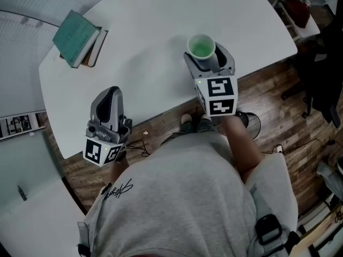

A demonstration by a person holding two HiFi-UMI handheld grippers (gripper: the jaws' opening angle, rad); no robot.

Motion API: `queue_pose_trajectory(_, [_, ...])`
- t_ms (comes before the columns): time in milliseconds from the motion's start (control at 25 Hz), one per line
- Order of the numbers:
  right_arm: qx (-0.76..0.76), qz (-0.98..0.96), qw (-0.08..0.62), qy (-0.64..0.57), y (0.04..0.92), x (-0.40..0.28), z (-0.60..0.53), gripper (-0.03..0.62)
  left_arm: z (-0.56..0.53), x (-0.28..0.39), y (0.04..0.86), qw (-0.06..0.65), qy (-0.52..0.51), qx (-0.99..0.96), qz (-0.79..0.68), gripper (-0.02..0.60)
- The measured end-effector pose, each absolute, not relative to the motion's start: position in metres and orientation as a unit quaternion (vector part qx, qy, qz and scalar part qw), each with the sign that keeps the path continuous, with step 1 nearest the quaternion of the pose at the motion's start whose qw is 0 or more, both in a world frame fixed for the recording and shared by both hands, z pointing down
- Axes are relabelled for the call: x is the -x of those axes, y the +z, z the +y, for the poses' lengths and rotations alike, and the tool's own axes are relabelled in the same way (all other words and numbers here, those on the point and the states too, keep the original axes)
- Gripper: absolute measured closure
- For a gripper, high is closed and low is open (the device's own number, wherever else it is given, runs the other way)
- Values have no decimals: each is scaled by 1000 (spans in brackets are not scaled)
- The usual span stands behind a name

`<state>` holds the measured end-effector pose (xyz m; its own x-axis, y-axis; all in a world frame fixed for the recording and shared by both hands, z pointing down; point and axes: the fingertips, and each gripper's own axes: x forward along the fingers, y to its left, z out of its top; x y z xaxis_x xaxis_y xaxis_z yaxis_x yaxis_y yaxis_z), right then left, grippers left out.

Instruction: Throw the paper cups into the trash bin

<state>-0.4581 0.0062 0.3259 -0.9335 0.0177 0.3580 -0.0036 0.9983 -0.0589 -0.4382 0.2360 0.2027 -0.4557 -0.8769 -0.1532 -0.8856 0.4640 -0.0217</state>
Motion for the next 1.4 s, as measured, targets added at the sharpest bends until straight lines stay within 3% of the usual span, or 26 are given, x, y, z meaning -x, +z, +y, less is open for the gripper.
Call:
queue_pose_trajectory(760, [-20,-979,203,-10,327,458,7,279,246,442,196,82,31,537,839,578])
queue_pose_trajectory(1400, [-55,-989,139,-13,293,416,16,281,238,427,203,84,26,597,798,578])
